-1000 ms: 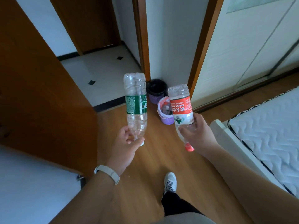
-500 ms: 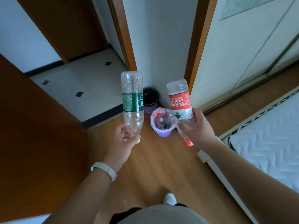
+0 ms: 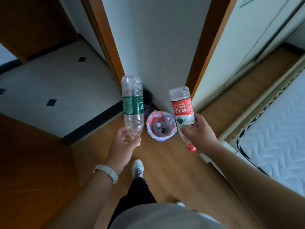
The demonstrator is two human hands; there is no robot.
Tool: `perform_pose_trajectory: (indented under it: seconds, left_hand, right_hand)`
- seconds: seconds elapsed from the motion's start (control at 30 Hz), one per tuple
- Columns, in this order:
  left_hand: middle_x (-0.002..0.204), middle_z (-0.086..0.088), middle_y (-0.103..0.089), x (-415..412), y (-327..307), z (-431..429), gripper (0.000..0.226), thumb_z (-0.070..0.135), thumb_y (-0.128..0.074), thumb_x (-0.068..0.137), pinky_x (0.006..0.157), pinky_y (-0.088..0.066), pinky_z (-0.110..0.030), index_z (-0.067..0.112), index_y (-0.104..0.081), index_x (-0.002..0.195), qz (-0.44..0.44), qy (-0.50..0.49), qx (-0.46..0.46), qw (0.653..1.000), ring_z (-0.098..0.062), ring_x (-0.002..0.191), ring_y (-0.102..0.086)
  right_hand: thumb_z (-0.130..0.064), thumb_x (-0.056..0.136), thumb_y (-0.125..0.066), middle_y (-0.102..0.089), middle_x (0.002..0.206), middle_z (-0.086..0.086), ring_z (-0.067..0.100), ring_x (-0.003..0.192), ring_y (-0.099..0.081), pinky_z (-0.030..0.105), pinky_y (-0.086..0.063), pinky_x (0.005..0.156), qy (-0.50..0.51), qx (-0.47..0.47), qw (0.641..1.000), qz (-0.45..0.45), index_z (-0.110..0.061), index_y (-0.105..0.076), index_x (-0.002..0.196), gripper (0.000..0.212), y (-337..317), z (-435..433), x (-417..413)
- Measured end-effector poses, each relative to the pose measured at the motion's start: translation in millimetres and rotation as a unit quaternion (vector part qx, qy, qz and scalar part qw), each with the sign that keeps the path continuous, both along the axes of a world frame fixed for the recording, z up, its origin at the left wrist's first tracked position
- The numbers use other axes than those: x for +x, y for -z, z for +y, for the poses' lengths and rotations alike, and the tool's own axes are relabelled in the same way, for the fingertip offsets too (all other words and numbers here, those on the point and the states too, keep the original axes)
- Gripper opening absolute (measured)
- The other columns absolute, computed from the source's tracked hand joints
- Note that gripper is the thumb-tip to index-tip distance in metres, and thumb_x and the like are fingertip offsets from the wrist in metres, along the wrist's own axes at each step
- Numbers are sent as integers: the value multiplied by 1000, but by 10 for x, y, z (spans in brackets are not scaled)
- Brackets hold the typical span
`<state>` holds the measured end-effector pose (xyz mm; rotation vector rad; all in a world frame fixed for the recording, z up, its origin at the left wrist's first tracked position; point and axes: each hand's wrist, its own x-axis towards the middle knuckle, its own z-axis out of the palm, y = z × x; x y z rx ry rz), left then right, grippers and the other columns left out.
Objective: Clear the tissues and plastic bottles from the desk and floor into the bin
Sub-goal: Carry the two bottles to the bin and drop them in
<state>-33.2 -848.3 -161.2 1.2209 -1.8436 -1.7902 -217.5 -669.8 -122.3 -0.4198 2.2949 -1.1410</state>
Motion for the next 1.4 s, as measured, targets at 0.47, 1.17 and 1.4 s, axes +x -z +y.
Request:
perform_pose_trajectory:
  seconds: [0.47, 1.17, 1.4]
  left_hand:
    - [108, 3, -69, -1070, 864, -1897, 53, 25, -78, 72, 80, -55, -32, 23, -53, 119, -73, 142, 50, 986, -22, 98, -67]
    - [114, 8, -62, -2629, 4866, -1737, 46, 22, -73, 85, 72, -49, -21, 25, -48, 123, -230, 140, 106, 957, -4, 96, -62]
    - [110, 17, -60, -2767, 5821, -1631, 45, 21, -74, 83, 82, -51, -26, 27, -48, 120, -268, 198, 97, 938, -6, 100, -61]
  right_hand:
    - [-32, 83, -69, -58, 94, -11, 5, 52, -58, 13, -44, 38, 124, 79, 989, -29, -30, -42, 107, 36, 639, -1705, -706]
    - [-41, 76, -75, -61, 99, -16, 0, 88, -60, 24, -50, 69, 121, 128, 978, -116, -30, -45, 118, 53, 4973, -2046, -2051]
    - [-41, 74, -77, -60, 110, -16, 6, 98, -61, 37, -53, 88, 101, 146, 979, -105, -30, -44, 124, 61, 6149, -1973, -2038]
